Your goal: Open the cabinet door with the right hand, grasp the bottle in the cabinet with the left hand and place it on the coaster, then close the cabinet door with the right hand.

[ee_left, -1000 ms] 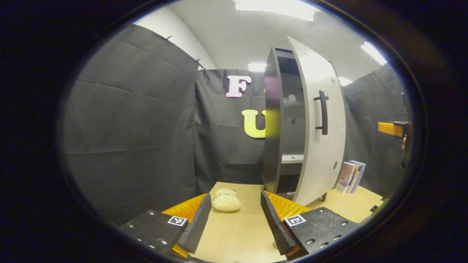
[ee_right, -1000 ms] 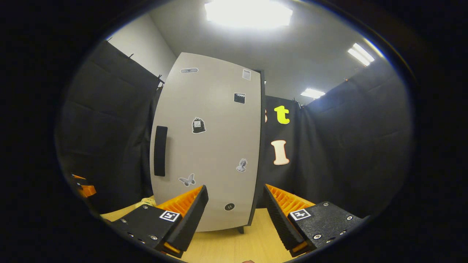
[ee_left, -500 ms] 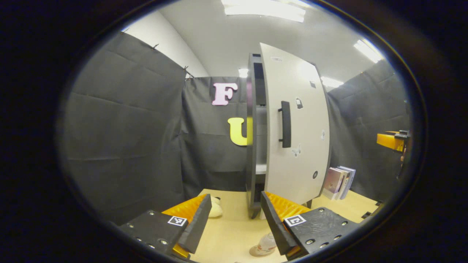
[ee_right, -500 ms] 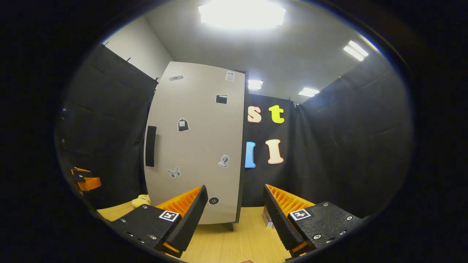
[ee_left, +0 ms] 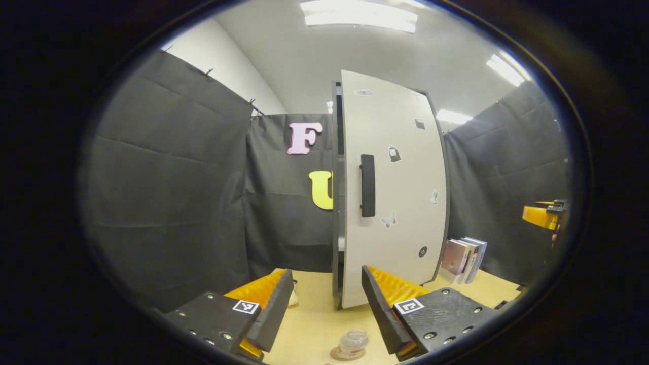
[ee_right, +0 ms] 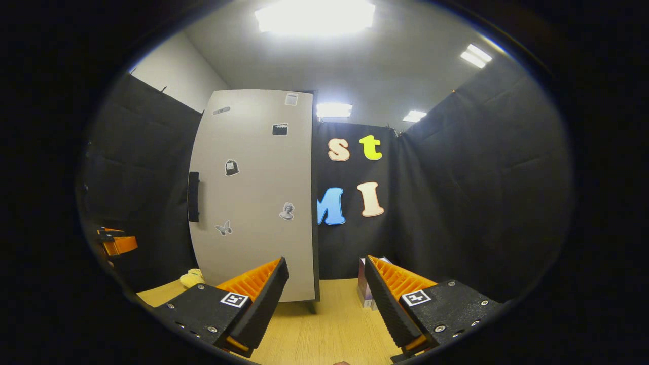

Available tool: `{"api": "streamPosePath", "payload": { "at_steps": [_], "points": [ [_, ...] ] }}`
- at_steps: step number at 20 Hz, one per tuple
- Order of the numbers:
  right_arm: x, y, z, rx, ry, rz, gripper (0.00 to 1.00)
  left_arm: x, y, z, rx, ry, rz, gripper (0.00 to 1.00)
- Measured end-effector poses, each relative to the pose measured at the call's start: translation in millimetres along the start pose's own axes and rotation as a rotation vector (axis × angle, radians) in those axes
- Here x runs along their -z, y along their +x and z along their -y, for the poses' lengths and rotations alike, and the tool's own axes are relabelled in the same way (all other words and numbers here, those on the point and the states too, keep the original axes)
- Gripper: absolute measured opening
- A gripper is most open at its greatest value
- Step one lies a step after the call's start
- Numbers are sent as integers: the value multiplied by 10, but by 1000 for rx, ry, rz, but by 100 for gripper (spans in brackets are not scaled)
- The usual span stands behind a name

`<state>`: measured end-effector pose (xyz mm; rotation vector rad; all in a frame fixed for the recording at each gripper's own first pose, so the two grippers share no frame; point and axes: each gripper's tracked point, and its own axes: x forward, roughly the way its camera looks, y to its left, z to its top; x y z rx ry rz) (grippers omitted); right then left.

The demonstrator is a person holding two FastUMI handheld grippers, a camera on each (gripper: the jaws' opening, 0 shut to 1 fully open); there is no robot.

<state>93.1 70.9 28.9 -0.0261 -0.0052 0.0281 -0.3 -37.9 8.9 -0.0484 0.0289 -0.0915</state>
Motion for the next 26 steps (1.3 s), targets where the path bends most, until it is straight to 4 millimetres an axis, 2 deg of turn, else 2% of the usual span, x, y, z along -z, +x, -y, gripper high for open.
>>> {"api": "streamPosePath", "payload": {
  "at_steps": [2, 3, 4, 6, 7, 8, 9, 10, 11, 12, 15, 16, 18, 24, 25, 26],
  "points": [
    [-15, 8, 36, -2, 2, 4, 94, -30, -9, 47, -1, 3, 5, 84],
    [-23, 17, 64, 0, 1, 6, 94, -40, -10, 63, 1, 5, 7, 81],
    [-30, 19, 76, -2, 2, 7, 94, -46, -9, 82, 3, 8, 10, 84],
    [-30, 32, 77, -6, 6, 7, 94, -47, -24, 112, 4, 17, 13, 84],
    [-25, 29, 78, -9, 7, 5, 94, -40, -29, 133, 5, 19, 12, 81],
    [-23, 34, 73, -11, 7, 3, 94, -35, -32, 138, 6, 19, 11, 84],
    [-10, 37, 68, -13, 6, 1, 94, -29, -31, 144, 7, 18, 9, 81],
    [-4, 41, 61, -14, 4, 0, 94, -13, -39, 156, 8, 15, 8, 84],
    [-1, 37, 53, -15, 2, -1, 94, -9, -36, 150, 7, 13, 7, 81],
    [0, 37, 46, -17, 2, -3, 94, -8, -36, 135, 6, 12, 6, 84],
    [1, 51, 17, -19, 3, -4, 94, -22, -34, 102, 0, 12, 10, 84],
    [1, 60, 18, -18, 2, -3, 94, -27, -23, 89, -2, 12, 12, 81],
    [-11, 62, 21, -16, 2, -4, 94, -25, -29, 73, -4, 12, 13, 84],
    [-12, 74, -21, -20, 0, -5, 94, 13, -17, 29, -11, 6, 7, 84],
    [-9, 66, -28, -22, 0, -6, 94, 20, -20, 27, -11, 6, 6, 81],
    [-2, 66, -31, -22, 0, -7, 94, 25, -26, 26, -11, 5, 6, 84]
  ]
}}
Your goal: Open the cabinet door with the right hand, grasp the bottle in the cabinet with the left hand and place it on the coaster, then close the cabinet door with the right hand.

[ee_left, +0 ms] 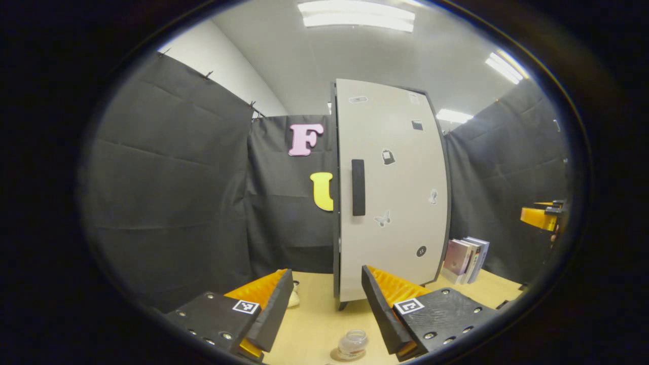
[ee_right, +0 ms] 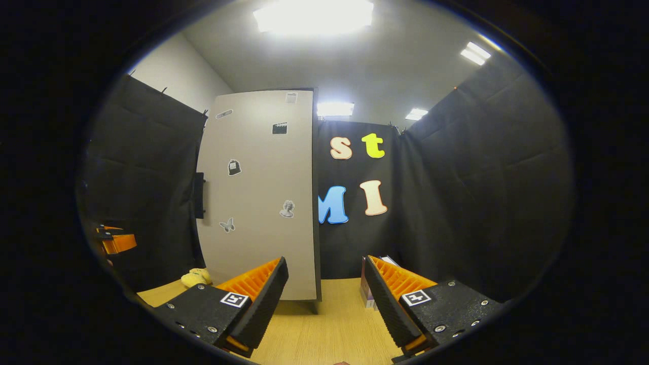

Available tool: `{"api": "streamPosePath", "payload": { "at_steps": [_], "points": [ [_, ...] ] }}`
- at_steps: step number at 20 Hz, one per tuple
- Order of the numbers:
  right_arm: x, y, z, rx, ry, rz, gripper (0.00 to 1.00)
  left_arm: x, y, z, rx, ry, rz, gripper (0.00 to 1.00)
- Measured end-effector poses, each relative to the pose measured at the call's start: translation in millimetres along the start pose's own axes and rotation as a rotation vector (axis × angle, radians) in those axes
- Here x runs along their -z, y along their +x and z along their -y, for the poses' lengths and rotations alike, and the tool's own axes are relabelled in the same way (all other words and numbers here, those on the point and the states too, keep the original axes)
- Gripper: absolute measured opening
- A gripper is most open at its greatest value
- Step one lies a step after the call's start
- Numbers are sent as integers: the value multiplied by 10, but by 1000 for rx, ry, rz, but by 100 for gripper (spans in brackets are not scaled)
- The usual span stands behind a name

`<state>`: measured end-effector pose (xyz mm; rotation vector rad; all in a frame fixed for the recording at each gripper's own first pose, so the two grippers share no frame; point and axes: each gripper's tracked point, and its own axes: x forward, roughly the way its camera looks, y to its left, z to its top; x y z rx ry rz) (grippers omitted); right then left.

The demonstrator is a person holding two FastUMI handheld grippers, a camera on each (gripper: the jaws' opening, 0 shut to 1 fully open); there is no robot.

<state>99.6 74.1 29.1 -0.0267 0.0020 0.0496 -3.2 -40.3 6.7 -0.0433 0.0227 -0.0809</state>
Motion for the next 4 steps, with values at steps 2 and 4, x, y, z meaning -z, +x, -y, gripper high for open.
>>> {"api": "streamPosePath", "payload": {
  "at_steps": [2, 4],
  "points": [
    [2, -3, -3, -1, 1, -3, 94, -6, 2, 11, 1, 0, 1, 84],
    [3, -1, -7, 0, 2, -3, 94, -7, 9, 9, 2, 0, 2, 84]
  ]
}}
